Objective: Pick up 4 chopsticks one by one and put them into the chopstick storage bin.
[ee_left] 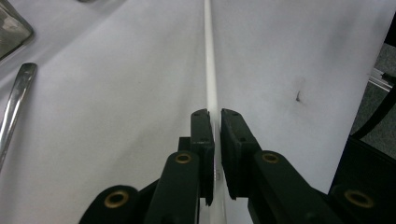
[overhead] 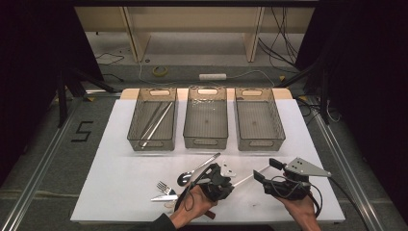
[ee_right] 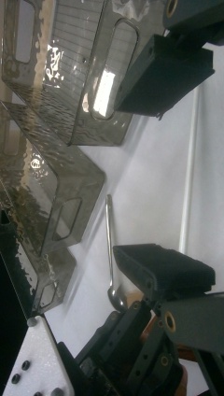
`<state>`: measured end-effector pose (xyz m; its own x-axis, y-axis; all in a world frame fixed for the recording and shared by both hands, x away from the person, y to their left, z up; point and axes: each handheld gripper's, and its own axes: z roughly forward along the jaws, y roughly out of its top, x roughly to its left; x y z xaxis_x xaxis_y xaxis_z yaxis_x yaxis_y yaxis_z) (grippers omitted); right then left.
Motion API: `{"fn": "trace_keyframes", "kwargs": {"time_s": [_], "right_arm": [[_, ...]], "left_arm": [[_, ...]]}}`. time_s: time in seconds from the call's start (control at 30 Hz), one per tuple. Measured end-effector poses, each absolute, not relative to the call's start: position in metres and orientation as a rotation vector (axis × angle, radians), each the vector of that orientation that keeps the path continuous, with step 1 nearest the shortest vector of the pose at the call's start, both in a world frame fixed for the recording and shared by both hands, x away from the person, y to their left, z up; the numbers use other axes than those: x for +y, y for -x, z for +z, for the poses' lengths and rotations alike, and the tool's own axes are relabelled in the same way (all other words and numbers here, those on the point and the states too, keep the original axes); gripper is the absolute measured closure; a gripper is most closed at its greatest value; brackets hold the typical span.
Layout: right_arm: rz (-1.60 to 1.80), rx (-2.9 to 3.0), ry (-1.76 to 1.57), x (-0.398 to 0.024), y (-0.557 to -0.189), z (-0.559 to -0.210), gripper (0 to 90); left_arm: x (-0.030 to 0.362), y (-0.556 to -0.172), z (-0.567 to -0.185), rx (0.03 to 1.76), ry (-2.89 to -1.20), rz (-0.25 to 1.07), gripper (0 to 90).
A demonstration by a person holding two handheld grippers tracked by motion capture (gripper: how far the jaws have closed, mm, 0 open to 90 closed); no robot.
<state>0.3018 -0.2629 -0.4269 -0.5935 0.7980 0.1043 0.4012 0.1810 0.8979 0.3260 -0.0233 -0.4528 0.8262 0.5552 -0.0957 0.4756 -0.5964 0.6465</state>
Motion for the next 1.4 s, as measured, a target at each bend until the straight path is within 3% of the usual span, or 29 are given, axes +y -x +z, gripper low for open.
{"fn": "trace_keyframes", "kwargs": {"time_s": [0.83,1.4], "right_arm": [[1.391,2.074,-1.132,-0.263,-0.302,-0.427,26.4],[1.384,2.074,-1.139,-0.263,-0.303,-0.428,26.4]], "left_arm": [[0.015,-0.338,-0.409,0.752,-2.216,0.184,83.6],[0.080,-0.363,-0.358,0.849,-2.038,0.276,83.6]]}}
